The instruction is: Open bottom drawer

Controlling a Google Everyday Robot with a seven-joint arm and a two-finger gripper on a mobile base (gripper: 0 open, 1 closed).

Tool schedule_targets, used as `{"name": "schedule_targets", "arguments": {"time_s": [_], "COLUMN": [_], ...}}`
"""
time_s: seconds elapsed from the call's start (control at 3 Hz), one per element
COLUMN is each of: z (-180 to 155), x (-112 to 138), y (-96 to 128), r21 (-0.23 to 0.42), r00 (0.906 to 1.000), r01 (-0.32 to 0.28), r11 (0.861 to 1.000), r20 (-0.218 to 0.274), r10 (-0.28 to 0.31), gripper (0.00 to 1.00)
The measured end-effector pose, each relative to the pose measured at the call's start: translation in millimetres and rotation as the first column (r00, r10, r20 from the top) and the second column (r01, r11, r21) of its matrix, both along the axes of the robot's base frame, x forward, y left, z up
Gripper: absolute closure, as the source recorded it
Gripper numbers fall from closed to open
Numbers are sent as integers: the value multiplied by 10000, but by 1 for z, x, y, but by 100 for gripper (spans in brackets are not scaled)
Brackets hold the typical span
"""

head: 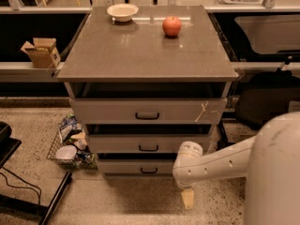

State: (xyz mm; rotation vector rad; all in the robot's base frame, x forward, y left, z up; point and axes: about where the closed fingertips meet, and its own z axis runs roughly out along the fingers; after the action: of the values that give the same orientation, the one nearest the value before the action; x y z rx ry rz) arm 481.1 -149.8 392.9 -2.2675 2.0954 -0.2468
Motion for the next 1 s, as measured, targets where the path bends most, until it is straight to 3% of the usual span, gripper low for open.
{"name": "schedule_targets", "arguments": {"time_s": [0.33, 0.67, 1.0], "z": [-36, -36, -66], "x": [24, 23, 17], "y": [15, 15, 23], "r21": [243, 247, 788], "r00": [10000, 10000, 9998], "r01": [40, 39, 57], "r11": [9997, 9997, 9969], "r20": [52, 52, -176], "r10": [-41, -41, -43], "gripper": [0, 0, 0]}}
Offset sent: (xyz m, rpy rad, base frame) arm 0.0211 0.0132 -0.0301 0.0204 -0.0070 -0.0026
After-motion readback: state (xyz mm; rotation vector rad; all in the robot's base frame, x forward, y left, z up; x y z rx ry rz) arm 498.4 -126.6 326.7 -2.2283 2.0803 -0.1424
